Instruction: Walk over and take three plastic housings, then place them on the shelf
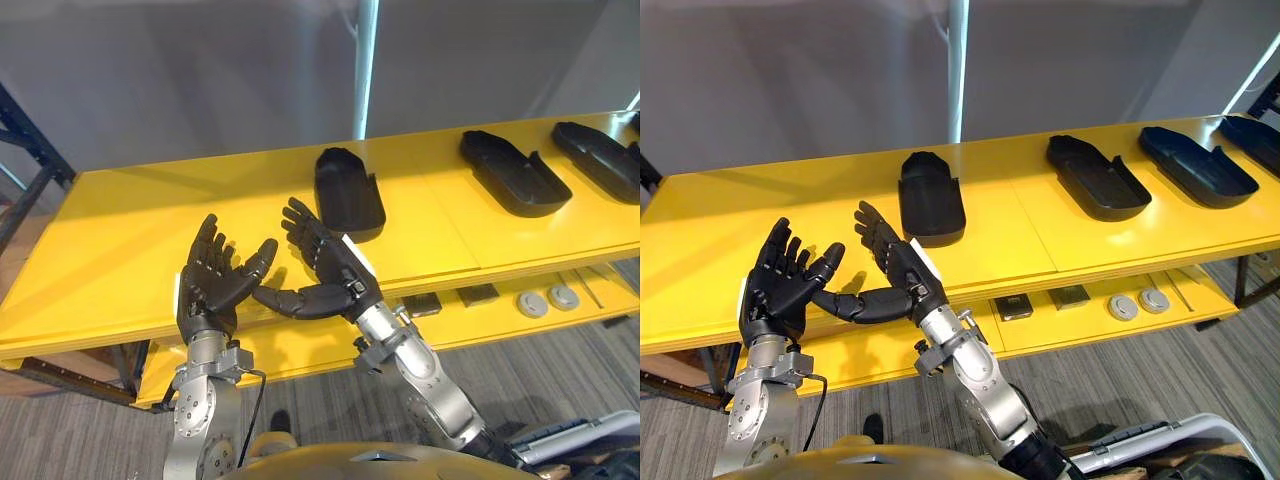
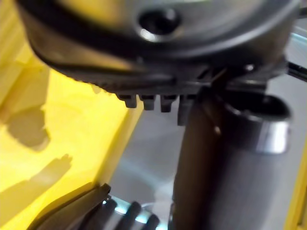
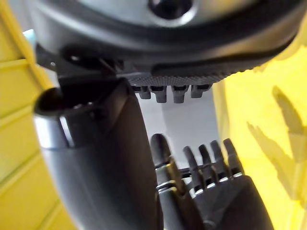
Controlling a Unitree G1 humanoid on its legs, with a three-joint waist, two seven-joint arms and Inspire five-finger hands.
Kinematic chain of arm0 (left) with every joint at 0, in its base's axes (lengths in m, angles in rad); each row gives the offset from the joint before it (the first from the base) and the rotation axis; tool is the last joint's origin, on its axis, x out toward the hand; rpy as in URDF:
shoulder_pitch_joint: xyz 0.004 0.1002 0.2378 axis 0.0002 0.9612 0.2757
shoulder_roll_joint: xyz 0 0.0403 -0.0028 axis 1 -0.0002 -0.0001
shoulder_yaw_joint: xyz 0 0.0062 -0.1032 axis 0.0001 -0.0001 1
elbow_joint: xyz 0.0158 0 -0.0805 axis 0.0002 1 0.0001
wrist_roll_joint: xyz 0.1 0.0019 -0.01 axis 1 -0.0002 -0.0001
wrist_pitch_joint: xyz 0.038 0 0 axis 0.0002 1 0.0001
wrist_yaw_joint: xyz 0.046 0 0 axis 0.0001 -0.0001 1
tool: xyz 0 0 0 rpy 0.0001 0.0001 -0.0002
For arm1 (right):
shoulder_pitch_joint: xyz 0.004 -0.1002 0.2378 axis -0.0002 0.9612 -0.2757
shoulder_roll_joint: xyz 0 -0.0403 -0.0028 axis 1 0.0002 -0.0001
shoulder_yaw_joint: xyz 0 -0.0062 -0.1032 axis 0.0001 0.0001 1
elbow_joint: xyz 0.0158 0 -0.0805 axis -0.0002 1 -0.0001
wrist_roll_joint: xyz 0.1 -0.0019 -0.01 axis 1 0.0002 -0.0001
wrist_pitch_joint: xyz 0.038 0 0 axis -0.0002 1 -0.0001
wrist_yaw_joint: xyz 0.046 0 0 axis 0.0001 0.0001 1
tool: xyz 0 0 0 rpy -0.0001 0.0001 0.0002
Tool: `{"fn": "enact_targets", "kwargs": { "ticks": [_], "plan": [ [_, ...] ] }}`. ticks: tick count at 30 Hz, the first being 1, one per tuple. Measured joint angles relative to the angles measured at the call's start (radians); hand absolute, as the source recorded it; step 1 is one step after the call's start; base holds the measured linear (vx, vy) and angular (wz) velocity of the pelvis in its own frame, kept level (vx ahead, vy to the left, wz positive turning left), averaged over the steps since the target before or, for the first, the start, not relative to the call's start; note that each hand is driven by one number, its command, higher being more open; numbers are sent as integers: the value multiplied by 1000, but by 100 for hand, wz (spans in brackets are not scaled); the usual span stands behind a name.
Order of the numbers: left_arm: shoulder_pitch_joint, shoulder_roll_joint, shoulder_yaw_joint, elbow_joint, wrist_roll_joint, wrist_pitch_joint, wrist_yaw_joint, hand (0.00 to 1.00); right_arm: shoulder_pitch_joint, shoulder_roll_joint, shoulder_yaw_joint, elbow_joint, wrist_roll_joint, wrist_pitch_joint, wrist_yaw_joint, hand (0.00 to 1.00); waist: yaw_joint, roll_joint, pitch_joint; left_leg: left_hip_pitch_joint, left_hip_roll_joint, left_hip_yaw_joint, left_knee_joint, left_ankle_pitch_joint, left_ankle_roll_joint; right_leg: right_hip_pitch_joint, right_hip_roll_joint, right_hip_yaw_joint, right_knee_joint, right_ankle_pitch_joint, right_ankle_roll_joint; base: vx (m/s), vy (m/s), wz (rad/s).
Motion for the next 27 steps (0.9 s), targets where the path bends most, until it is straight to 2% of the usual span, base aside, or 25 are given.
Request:
{"fn": "enact_targets", "kwargs": {
  "ticks": [5,10,13,19,23,27],
  "plan": [
    [14,0,1,0,34,0,3,100,-65,12,2,149,-41,44,-131,100,21,10,-16,-12,-5,-29,0,10,2,7,0,-28,0,0,0,-19,-17,18],
    [47,-1,0,0,34,0,3,100,-122,65,-30,256,-79,44,-297,100,39,16,-20,-14,-9,-48,0,15,1,17,0,-45,0,-1,1,-14,-16,10],
    [60,-1,-1,3,33,0,3,100,-209,104,-58,370,-107,30,-353,100,47,21,-23,-18,-10,-57,0,15,0,19,0,-53,1,-1,1,-13,-12,8],
    [60,-1,-3,3,32,-2,-5,100,-396,127,-119,501,-115,21,-375,100,75,30,-23,-31,-15,-87,0,24,-2,26,1,-84,1,-1,1,-9,-14,15],
    [63,-1,-16,4,29,-2,-28,100,-528,138,-151,578,-114,21,-376,100,103,51,-15,-32,-24,-113,1,31,3,42,-4,-110,4,-5,5,7,-13,18],
    [79,-1,-42,6,29,-2,-54,100,-586,167,-168,634,-114,21,-384,100,118,55,-14,-30,-32,-126,1,32,5,48,-13,-127,20,-17,10,15,-10,13]
  ]
}}
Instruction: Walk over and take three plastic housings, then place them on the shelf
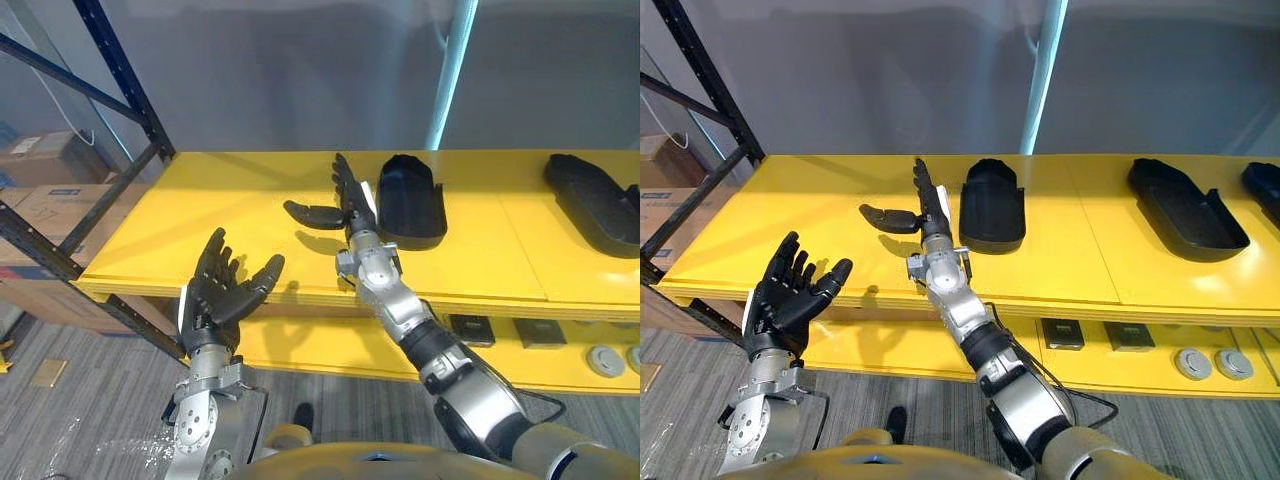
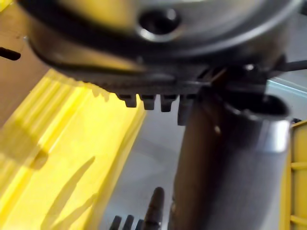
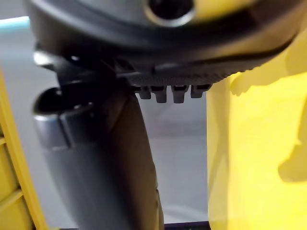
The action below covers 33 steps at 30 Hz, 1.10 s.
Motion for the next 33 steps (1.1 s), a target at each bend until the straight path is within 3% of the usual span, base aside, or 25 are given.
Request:
{"fn": "enact_targets", "kwargs": {
  "ticks": [5,10,13,23,33],
  "plan": [
    [8,0,-30,28,0,0,-12,100,-43,30,-2,20,-22,43,-51,100,9,9,5,0,-5,-13,0,0,0,1,-7,-13,22,-14,2,12,-14,9],
    [11,-1,-48,47,-1,0,-1,100,-81,62,-50,66,-40,161,-152,100,22,17,11,1,-7,-15,0,-3,-3,-22,-29,-15,86,-56,9,-4,-3,2],
    [15,-2,-60,47,-5,-1,16,100,-82,63,-60,69,-80,193,-203,100,28,17,11,1,-13,-15,0,-3,-1,-39,-47,-14,129,-79,11,0,0,0],
    [14,-16,-116,47,-8,-3,20,100,-137,80,-83,62,-119,238,-300,100,33,13,12,1,-24,-6,1,0,4,-86,-92,-3,243,-141,18,-1,-30,0],
    [-9,-4,-139,52,-8,-4,23,100,-136,69,-126,62,-119,273,-314,100,29,-7,27,2,-22,28,12,-9,13,-103,-90,32,244,-139,21,-26,-28,-9]
  ]
}}
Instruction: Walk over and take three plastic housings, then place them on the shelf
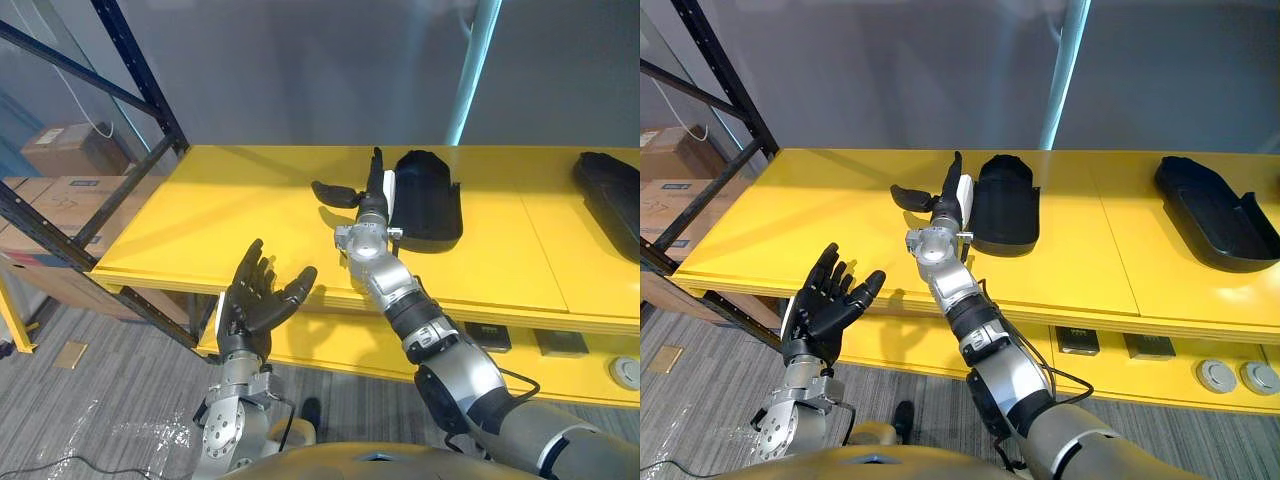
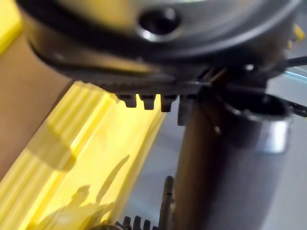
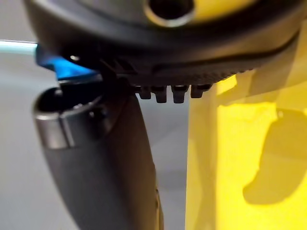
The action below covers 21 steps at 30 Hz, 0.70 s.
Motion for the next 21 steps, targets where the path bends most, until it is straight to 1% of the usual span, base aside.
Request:
{"fn": "enact_targets", "kwargs": {
  "ticks": [4,9,11,14,21],
  "plan": [
    [-40,7,-20,45,0,-1,16,100,0,-14,-2,21,1,12,21,100,-5,-7,5,10,0,14,-2,-1,1,0,1,15,-6,7,0,-26,-19,-10],
    [-69,8,-27,55,0,0,29,100,0,-19,-11,35,2,12,25,100,-19,-6,13,13,3,25,-3,-3,2,4,9,27,-30,25,0,-31,-16,-8],
    [-77,8,-27,55,0,0,30,100,-7,-36,-11,52,2,12,30,100,-23,-7,22,14,5,29,-3,-3,2,6,12,30,-40,33,0,-32,-18,-5],
    [-86,8,-28,55,0,0,30,100,-21,-57,-14,64,2,12,35,100,-24,-3,37,13,8,30,-4,-2,2,6,16,32,-43,37,-2,-36,-21,-2],
    [-103,18,-42,55,0,0,31,100,-23,-92,-35,86,1,6,34,100,-26,-1,38,13,7,38,-9,-1,3,7,20,38,-66,52,0,-8,-21,-3]
  ]
}}
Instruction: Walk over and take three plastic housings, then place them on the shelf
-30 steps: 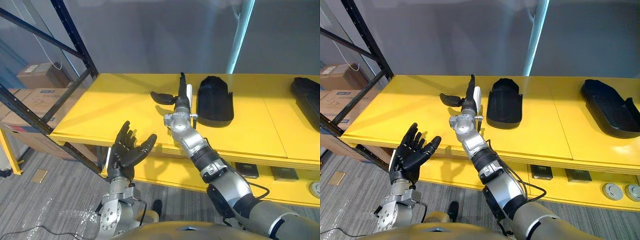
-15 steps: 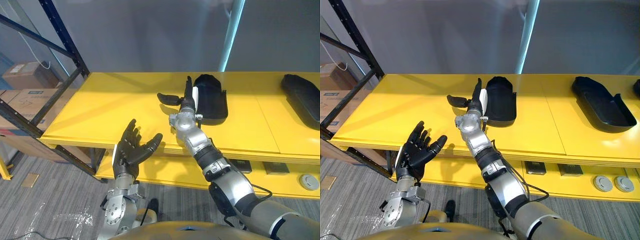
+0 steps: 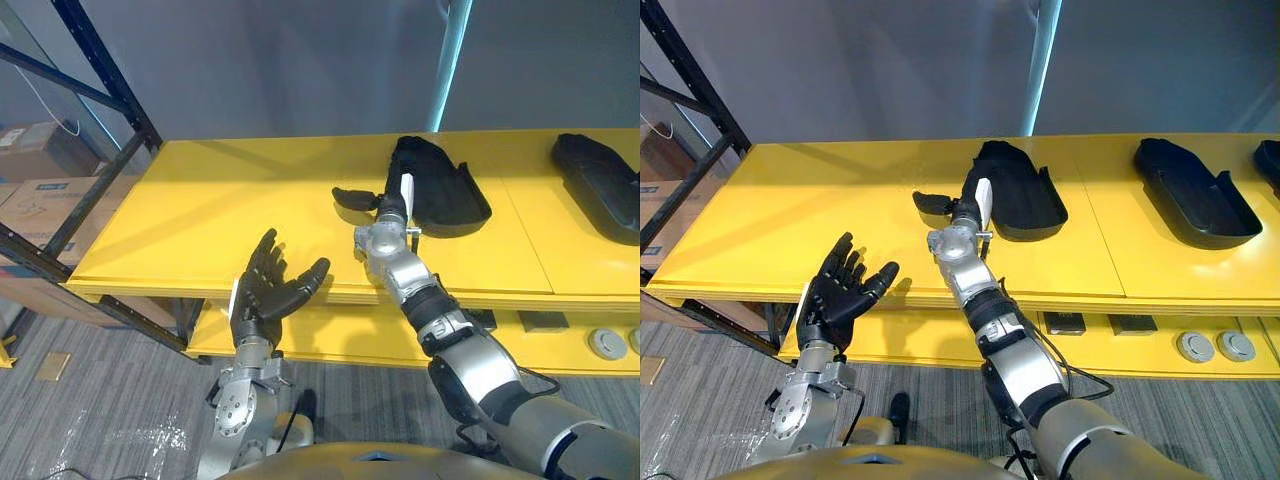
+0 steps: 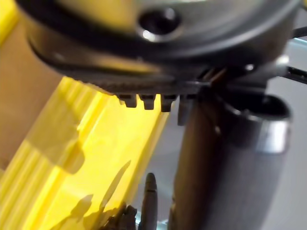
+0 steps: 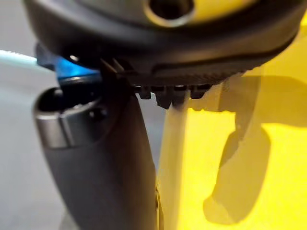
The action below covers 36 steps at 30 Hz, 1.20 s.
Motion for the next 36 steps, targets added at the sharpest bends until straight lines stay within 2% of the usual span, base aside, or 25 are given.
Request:
{"fn": "enact_targets", "kwargs": {
  "ticks": [5,7,10,12,14,16,18,21,23,25,30,33,36],
  "plan": [
    [-9,10,-9,0,1,5,0,100,-33,-5,-14,27,13,-20,32,100,-3,11,15,3,1,1,0,0,0,7,3,0,-10,5,0,-13,-10,0],
    [-9,12,-9,0,1,5,0,100,-33,-8,-13,35,22,-57,70,100,-4,11,18,3,1,0,0,0,0,7,4,0,-10,6,0,0,0,0],
    [-9,20,-8,0,2,5,-4,100,-33,-10,24,31,22,-153,160,100,-6,10,19,3,3,1,-1,0,-1,13,9,-1,-27,13,0,0,0,0],
    [-9,27,2,0,2,5,-12,100,-18,-12,89,-46,21,-210,214,100,-17,7,21,1,6,3,-1,-1,-2,17,16,0,-44,24,0,7,-29,-4],
    [-9,27,20,0,5,4,-17,100,41,-28,143,-194,20,-266,259,100,-24,2,24,2,5,4,-1,-4,-3,23,19,1,-58,30,0,0,0,0],
    [-9,26,72,0,4,-2,-25,100,146,-42,170,-390,19,-351,322,100,-29,-1,26,4,5,10,-1,-7,-3,31,23,4,-79,40,3,15,-19,-5],
    [-8,25,126,0,4,-16,-27,100,205,-59,162,-494,19,-377,349,100,-36,-3,27,6,6,15,-1,-8,-2,32,25,11,-86,46,3,-9,-14,-8],
    [-7,24,220,-8,5,-48,-28,100,301,-129,54,-669,63,-370,442,100,-55,-20,32,8,13,32,-1,-9,-4,37,35,21,-115,66,0,-38,-12,-17],
    [-7,26,259,-15,7,-66,-27,100,347,-180,-42,-752,100,-339,512,100,-66,-35,38,20,21,57,-2,-13,-6,37,42,45,-129,77,-5,-49,-7,-36],
    [-8,27,285,-33,8,-71,-23,100,377,-266,-140,-792,100,-302,561,100,-97,-47,34,21,25,77,-2,-17,-6,32,49,66,-149,89,-13,-49,-8,-29],
    [-13,28,284,-119,13,-76,-18,100,430,-360,-259,-795,107,-253,600,100,-139,-49,32,23,39,113,-2,-17,-6,20,63,104,-167,117,-13,-18,-11,-24],
    [-42,28,295,-163,20,-90,-14,100,477,-390,-299,-794,107,-218,603,100,-144,-48,31,32,51,125,-2,-16,-10,20,73,116,-167,120,-16,-10,-35,-13],
    [-48,28,314,-180,23,-90,-13,100,505,-390,-306,-792,106,-208,619,100,-150,-46,26,37,55,128,-2,-17,-13,22,76,120,-167,120,-17,-9,-19,-4]
  ]
}}
